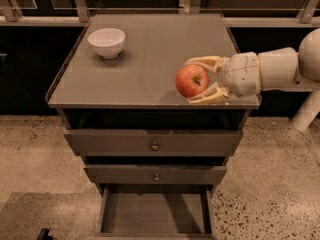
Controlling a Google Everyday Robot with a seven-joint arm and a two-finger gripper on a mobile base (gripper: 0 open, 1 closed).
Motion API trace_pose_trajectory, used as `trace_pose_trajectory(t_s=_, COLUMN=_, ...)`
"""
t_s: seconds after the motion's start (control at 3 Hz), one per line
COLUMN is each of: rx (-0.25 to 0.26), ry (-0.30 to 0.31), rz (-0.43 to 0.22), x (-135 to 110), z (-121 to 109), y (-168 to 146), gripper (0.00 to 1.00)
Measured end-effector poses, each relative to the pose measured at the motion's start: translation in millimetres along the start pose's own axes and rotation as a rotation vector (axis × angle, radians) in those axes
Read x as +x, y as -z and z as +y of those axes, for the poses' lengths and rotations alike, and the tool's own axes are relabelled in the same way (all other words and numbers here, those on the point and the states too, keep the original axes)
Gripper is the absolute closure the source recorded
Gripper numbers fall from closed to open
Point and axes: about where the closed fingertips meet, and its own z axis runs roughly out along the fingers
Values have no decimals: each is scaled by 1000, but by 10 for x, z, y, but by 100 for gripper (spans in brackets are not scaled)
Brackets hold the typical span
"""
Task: Pick apple from bottom drawer and place on counter
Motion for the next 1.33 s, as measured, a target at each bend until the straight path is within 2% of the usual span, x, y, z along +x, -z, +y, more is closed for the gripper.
trace_pose_trajectory(t_s=0.33, rx=9, ry=-58, rz=42, x=215, z=-248, y=52, gripper=100)
trace_pose_trajectory(t_s=1.0, rx=119, ry=-160, rz=117, x=571, z=-622, y=215, gripper=100)
trace_pose_trajectory(t_s=1.33, rx=141, ry=-200, rz=106, x=751, z=-686, y=143, gripper=100)
